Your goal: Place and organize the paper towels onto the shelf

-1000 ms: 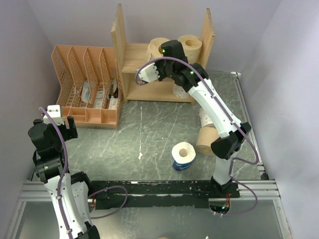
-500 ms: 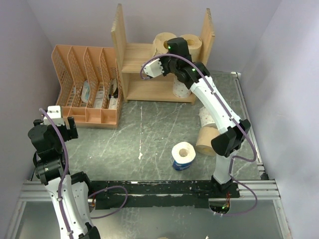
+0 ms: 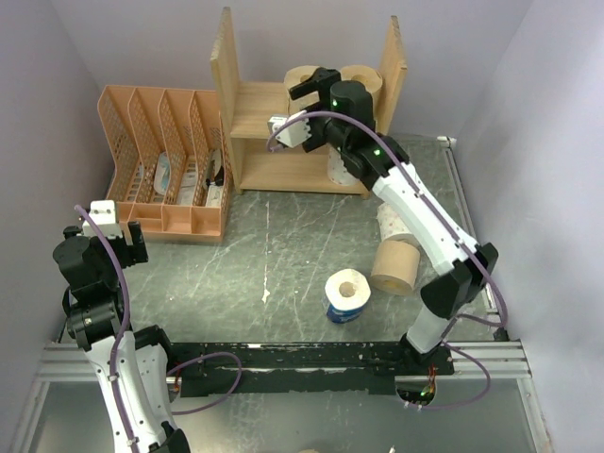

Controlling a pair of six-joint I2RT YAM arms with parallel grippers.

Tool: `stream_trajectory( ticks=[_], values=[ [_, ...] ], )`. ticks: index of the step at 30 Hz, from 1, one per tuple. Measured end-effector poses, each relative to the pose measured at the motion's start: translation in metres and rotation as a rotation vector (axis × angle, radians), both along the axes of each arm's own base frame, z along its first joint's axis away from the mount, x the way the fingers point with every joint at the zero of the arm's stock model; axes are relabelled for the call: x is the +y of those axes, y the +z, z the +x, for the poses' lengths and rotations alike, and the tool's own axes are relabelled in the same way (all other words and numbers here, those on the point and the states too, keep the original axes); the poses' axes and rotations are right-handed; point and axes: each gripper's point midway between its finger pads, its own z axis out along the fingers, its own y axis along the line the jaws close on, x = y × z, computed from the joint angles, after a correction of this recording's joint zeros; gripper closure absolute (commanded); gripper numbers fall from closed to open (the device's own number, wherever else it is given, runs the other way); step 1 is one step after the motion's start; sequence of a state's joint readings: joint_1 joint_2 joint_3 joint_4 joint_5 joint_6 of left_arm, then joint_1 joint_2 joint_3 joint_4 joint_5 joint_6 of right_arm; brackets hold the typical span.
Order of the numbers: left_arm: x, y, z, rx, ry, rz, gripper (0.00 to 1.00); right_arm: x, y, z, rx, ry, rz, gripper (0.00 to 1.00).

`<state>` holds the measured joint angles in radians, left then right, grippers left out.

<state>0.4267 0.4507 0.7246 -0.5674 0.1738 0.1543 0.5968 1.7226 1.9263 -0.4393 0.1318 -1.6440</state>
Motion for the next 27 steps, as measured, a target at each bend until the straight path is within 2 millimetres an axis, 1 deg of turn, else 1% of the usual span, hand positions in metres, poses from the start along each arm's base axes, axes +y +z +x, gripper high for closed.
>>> stream_trajectory(
  ticks=[1,3,4,6,7,8,10,11,12,13,14,15,16,17,18,20,21,22,24,26,27],
  values=[
    [0.0,0.0,0.0,0.0,0.0,0.0,0.06,0.003,0.008,-0.007,-0.024,0.003,0.03,0.0],
    [0.0,0.0,0.0,0.0,0.0,0.0,0.05,0.015,0.024,-0.029,-0.067,0.022,0.092,0.0],
    [0.0,0.0,0.0,0.0,0.0,0.0,0.05,0.022,0.031,-0.045,-0.076,0.044,0.124,0.0],
    [0.0,0.0,0.0,0.001,0.0,-0.001,0.08,0.032,0.045,-0.08,-0.04,0.102,0.196,0.0],
    [0.0,-0.001,0.0,0.002,0.0,-0.001,0.08,0.031,0.052,-0.097,0.003,0.129,0.24,0.0],
    [0.0,-0.001,0.0,0.002,0.001,-0.001,0.08,0.023,0.063,-0.109,0.035,0.142,0.286,0.0],
    [0.0,-0.001,0.0,0.003,0.001,-0.002,0.07,-0.013,0.075,-0.12,0.085,0.106,0.359,0.0],
    [0.0,-0.001,0.0,0.002,0.001,-0.001,0.07,-0.042,0.074,-0.122,0.119,0.063,0.387,0.0],
    [0.0,-0.001,0.0,0.002,0.001,-0.002,0.07,-0.073,0.067,-0.124,0.159,0.002,0.401,0.0],
    [0.0,-0.001,0.0,0.002,0.002,-0.001,0.07,-0.101,0.054,-0.128,0.206,-0.062,0.409,0.0],
    [0.001,-0.001,0.0,0.005,0.003,-0.002,0.07,-0.125,0.034,-0.133,0.265,-0.126,0.407,0.01],
    [0.001,-0.002,0.001,0.009,0.005,-0.004,0.07,-0.14,0.008,-0.14,0.34,-0.177,0.394,0.03],
    [0.002,-0.004,0.002,0.016,0.007,-0.006,0.07,-0.148,-0.021,-0.152,0.429,-0.208,0.37,0.04],
    [0.003,-0.006,0.003,0.025,0.008,-0.01,0.08,-0.151,-0.046,-0.161,0.506,-0.224,0.345,0.06],
    [0.003,-0.008,0.004,0.036,0.008,-0.015,0.08,-0.154,-0.082,-0.177,0.617,-0.244,0.309,0.07],
    [0.005,-0.013,0.006,0.055,0.009,-0.024,0.08,-0.157,-0.133,-0.198,0.771,-0.268,0.248,0.07],
    [0.005,-0.015,0.007,0.065,0.01,-0.028,0.08,-0.161,-0.165,-0.214,0.868,-0.285,0.209,0.1],
    [0.006,-0.016,0.008,0.071,0.011,-0.03,0.08,-0.164,-0.185,-0.229,0.937,-0.297,0.185,0.13],
    [0.006,-0.017,0.008,0.075,0.013,-0.032,0.08,-0.17,-0.205,-0.251,1.013,-0.319,0.169,0.18],
    [0.006,-0.017,0.008,0.072,0.014,-0.03,0.08,-0.176,-0.214,-0.267,1.045,-0.344,0.177,0.17],
    [0.006,-0.016,0.007,0.071,0.015,-0.029,0.08,-0.178,-0.218,-0.272,1.053,-0.356,0.178,0.17]
  ],
)
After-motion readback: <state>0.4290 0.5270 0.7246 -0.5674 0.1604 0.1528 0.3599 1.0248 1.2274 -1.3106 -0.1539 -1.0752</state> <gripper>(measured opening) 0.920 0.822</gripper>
